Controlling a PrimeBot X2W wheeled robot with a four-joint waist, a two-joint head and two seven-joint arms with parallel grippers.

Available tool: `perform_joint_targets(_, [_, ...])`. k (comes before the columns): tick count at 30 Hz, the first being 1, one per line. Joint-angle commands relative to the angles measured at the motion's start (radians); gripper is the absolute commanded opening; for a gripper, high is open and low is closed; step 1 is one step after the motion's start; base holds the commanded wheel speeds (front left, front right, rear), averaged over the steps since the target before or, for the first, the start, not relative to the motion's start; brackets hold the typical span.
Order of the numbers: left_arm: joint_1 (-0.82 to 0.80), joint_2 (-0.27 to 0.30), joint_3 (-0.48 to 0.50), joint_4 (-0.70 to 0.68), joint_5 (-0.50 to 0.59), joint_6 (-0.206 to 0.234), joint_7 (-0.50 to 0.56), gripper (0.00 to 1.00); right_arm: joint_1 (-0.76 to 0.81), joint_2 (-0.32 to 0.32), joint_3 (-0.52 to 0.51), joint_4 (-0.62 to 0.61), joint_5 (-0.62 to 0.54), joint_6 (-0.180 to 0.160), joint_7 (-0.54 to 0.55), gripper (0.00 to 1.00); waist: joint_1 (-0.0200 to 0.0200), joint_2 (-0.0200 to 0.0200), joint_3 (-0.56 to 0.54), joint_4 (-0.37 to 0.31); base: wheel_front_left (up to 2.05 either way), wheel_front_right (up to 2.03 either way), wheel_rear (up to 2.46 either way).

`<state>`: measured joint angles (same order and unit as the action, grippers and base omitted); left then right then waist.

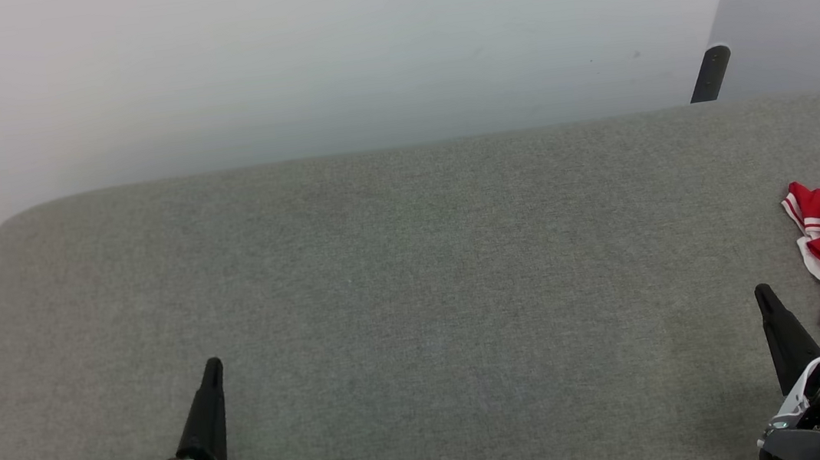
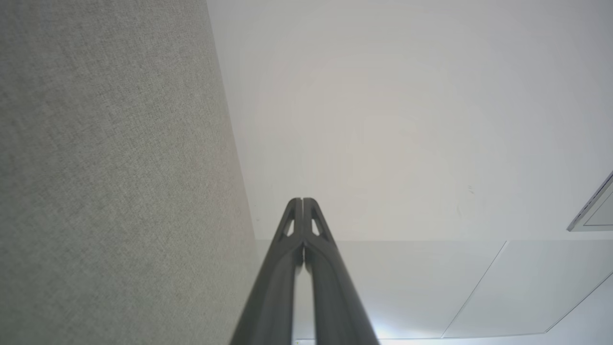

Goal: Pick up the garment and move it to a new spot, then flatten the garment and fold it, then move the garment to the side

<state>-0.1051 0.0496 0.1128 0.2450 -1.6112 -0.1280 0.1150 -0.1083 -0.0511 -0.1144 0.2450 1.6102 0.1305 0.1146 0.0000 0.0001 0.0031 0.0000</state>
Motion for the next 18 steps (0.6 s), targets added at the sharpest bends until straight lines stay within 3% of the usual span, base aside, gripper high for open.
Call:
perform_joint_targets(1, [-0.008, 0.0, 0.002, 0.001, -0.003, -0.006, 0.002, 0.0, -0.003, 0.003, -0.001, 0.0, 0.005, 0.0, 0.001, 0.0, 0.0, -0.0001, 0.0, 0.0, 0.0, 0.0, 0.0])
perform_joint_targets(18, [-0.008, 0.0, 0.002, 0.001, -0.003, -0.006, 0.002, 0.0, -0.003, 0.003, -0.001, 0.0, 0.005, 0.0, 0.001, 0.0, 0.0, -0.0001, 0.0, 0.0, 0.0, 0.0, 0.0])
